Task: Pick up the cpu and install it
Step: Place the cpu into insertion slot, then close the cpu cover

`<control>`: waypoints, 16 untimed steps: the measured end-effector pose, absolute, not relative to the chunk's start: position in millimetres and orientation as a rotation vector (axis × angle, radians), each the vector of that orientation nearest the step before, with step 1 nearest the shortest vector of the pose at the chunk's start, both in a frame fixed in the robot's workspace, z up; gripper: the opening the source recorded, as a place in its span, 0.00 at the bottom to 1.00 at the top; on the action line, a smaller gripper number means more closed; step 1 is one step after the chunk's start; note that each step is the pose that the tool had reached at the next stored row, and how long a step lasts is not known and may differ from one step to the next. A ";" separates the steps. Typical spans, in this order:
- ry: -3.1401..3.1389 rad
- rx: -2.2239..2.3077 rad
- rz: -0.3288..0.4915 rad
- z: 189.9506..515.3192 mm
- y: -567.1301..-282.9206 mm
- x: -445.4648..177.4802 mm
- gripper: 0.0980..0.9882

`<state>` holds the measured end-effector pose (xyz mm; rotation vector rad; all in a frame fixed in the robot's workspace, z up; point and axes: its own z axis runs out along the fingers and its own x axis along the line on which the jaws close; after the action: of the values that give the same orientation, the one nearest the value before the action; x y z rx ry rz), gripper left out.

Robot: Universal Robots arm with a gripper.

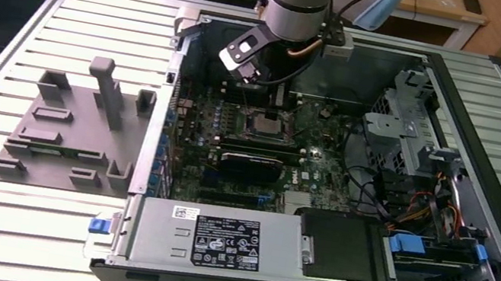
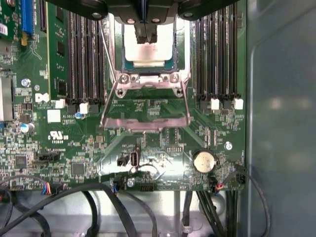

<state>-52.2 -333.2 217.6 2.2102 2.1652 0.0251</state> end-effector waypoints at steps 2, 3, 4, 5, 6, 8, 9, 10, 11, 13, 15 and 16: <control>2.165 2.210 0.025 218.2 -333.2 -51.9 0.01; 2.165 2.210 0.025 219.5 -333.2 -51.9 0.01; 2.165 2.210 0.025 221.4 -333.2 -51.9 0.01; 2.165 2.210 0.025 223.8 -333.2 -51.9 0.01; 2.165 2.210 0.025 226.2 -333.2 -51.9 0.01; 2.165 2.210 0.025 231.1 -333.2 -51.8 0.01; 2.165 2.210 0.025 233.3 -333.2 -51.9 0.01; 2.165 2.210 0.025 234.4 -333.2 -51.9 0.01; 2.165 2.210 0.026 234.5 -333.1 -51.8 0.01; 2.165 2.210 0.025 234.8 -333.2 -51.9 0.01; 2.165 2.210 0.025 235.1 -333.2 -51.9 0.01; 2.165 2.210 0.025 235.1 -333.2 -51.9 0.01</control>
<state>-51.9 -333.2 235.1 2.2104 2.1653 0.0254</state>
